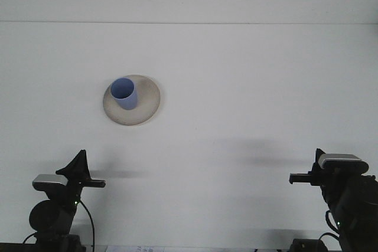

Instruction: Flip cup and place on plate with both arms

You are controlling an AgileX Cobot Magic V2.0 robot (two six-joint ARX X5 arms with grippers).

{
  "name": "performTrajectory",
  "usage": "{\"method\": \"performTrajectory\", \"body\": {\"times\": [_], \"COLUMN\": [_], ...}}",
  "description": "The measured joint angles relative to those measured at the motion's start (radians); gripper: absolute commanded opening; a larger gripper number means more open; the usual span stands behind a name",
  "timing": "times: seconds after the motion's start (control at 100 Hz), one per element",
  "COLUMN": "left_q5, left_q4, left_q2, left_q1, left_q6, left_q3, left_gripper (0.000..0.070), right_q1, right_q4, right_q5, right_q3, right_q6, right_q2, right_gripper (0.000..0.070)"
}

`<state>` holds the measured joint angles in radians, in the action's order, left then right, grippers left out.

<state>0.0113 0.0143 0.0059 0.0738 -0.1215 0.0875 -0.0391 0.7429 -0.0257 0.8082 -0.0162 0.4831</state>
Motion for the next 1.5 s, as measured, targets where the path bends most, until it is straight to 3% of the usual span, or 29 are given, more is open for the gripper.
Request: {"method": "performTrajectory", "body": {"times": [0.24, 1.1, 1.28, 1.5], "left_q5": [-0.008, -0.009, -0.009, -0.009], "left_q4": [0.137, 0.135, 0.134, 0.135], "left_q2": [0.000, -0.002, -0.002, -0.002], "left_q1": [0.000, 0.000, 0.000, 0.000], "left_q6": [0.000, 0.000, 0.000, 0.000], "left_q3": [-0.054, -0.054, -0.054, -0.054], "left_gripper": [0.0012, 0.0012, 0.0012, 0.0012], "right_q1": [0.000, 0.000, 0.001, 0.001], "right_q4": [0.000, -0.013, -0.167, -0.497], "right_q5": [0.000, 0.000, 0.022, 0.024], "right_q3": [0.000, -0.004, -0.114, -0.368], "right_q6": [0.000, 0.000, 0.000, 0.000], "right_q2": [0.000, 0.000, -0.071, -0.242], "right_gripper": [0.0000, 0.0000, 0.0000, 0.0000]}}
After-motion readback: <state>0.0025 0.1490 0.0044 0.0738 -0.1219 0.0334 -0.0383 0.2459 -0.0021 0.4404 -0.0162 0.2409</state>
